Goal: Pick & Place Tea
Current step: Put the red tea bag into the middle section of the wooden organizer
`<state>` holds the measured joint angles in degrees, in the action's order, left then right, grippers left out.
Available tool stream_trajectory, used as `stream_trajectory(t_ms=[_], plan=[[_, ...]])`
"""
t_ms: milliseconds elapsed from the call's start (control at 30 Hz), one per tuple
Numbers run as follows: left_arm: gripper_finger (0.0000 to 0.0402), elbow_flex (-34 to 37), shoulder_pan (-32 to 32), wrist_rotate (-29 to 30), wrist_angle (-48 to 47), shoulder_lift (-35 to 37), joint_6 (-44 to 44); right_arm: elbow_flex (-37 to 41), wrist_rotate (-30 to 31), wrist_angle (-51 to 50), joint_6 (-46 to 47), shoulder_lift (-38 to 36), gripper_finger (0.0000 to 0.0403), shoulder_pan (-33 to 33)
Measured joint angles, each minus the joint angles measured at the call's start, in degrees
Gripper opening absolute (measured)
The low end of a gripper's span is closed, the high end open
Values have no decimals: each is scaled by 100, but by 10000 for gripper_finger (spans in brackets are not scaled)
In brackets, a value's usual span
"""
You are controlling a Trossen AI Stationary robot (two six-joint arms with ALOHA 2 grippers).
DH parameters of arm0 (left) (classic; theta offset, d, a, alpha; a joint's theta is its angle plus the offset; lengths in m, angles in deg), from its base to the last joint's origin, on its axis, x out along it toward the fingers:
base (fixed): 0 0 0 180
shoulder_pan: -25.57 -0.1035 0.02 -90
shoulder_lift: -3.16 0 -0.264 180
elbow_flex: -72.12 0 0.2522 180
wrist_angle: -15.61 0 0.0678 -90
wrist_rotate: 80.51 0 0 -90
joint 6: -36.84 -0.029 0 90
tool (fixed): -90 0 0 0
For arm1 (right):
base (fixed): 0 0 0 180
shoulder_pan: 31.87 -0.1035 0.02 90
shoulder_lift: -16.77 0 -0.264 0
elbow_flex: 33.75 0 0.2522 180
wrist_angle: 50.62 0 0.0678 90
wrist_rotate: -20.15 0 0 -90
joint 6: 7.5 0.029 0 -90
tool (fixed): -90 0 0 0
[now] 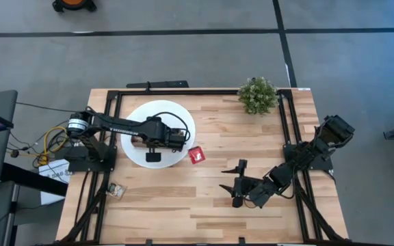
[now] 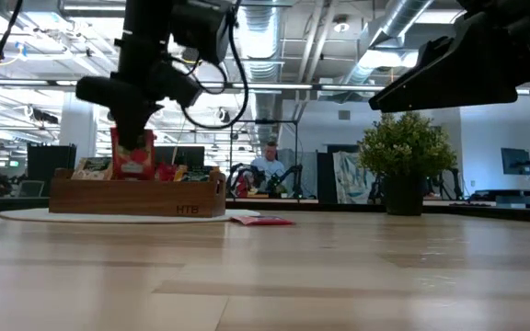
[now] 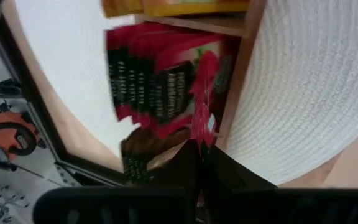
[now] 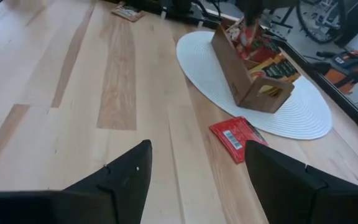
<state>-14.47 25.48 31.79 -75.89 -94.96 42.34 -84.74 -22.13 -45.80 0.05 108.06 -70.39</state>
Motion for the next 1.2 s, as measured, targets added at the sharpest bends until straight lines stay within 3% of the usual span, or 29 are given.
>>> stream_trajectory(t_ms=[633,1200], plan=[[0,529,-33,-159,750,0,-267,0,-22,10,2,0,248,0],[0,532,-90,-347,918,-1,-184,0,-136,21,4,0,248,4]])
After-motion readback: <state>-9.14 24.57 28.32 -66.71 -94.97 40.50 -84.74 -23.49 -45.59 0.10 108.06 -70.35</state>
